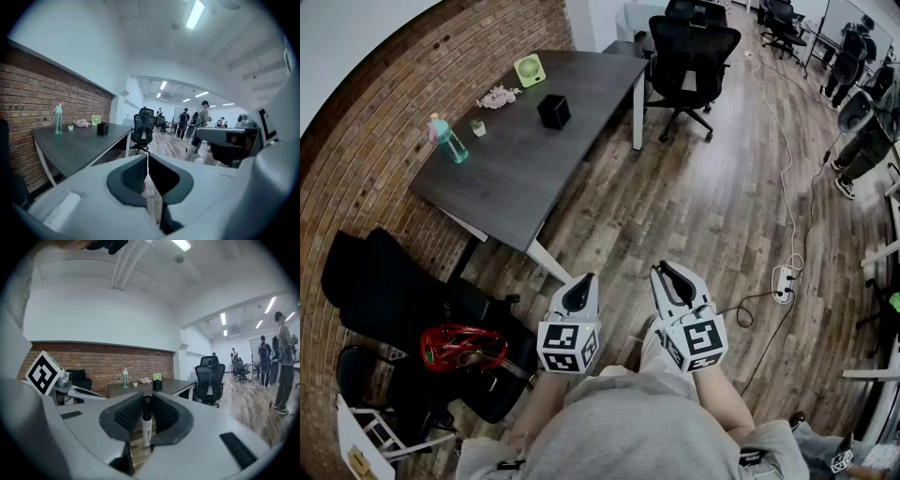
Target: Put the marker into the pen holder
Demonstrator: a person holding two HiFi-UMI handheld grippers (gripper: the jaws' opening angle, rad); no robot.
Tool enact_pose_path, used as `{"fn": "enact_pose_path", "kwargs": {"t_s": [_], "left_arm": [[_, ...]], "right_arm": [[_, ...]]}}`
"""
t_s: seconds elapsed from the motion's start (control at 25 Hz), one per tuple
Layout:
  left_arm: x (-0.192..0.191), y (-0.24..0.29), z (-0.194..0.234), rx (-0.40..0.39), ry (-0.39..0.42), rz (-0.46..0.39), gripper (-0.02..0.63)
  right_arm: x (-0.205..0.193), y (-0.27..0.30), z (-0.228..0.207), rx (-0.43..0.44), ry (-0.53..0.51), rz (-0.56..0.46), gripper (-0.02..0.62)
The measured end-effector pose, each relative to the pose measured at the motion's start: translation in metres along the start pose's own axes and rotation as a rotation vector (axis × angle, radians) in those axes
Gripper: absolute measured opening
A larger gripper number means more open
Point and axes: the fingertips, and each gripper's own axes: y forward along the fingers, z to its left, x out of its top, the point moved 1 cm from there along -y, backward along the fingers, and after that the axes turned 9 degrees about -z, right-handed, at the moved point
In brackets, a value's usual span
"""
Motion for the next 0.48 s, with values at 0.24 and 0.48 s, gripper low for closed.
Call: {"fn": "enact_pose_path", "kwargs": {"t_s": [0.24, 0.48], "left_arm": [[0.007, -0.056, -0.014, 0.01, -0.024, -0.024, 0.02], [0.017, -0.076, -0.022, 0.0, -0.025, -0.062, 0.02]], "right_arm": [[0.035, -0.044, 0.026, -0.006, -0.036, -0.027, 0.06], [0.051, -0.064, 0.04, -0.01, -0.069, -0.049, 0.06]]}}
